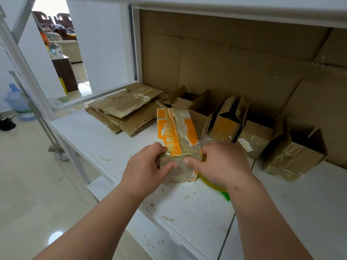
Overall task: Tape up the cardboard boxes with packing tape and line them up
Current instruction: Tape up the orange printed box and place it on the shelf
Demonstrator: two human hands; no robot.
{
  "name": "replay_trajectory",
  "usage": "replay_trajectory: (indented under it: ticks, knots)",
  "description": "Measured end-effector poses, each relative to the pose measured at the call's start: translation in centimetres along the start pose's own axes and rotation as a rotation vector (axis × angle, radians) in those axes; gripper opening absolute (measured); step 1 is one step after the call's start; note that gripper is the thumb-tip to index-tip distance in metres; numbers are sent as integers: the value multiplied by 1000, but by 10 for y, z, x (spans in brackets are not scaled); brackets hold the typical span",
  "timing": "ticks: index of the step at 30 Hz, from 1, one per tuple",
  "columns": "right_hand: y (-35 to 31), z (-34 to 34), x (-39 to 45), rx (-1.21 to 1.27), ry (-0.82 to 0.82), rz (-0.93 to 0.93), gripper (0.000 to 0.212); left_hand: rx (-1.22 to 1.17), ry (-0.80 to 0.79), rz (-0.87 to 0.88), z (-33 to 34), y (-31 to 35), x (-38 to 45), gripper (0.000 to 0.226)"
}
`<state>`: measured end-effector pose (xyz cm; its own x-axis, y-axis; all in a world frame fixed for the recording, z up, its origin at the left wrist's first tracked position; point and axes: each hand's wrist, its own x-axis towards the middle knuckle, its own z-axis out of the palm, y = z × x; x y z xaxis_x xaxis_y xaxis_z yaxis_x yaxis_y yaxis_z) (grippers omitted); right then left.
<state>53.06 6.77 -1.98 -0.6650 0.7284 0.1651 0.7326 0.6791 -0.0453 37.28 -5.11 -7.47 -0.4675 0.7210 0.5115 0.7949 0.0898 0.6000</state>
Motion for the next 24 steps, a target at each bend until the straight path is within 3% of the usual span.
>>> replay_trajectory:
  ticks: [3, 14, 17, 20, 24]
  knots:
    - [-2, 0, 2, -10, -13, 28, 56, -81, 24, -111, 3, 5, 2, 26]
    - [4, -15, -4, 32, -175, -15, 33, -139, -105, -79, -4, -9, -3, 19]
    - [1, -28, -9, 87, -304, 26, 49, -255, -60, -162, -11, -12, 0, 21]
    - [-17, -32, -14, 215, -325, -15, 64, -336, 62, -272, -22, -20, 6, 26]
    - [-48, -25, -18, 454, -295, -12, 74, -183, 133, -349, -37, -25, 19, 37]
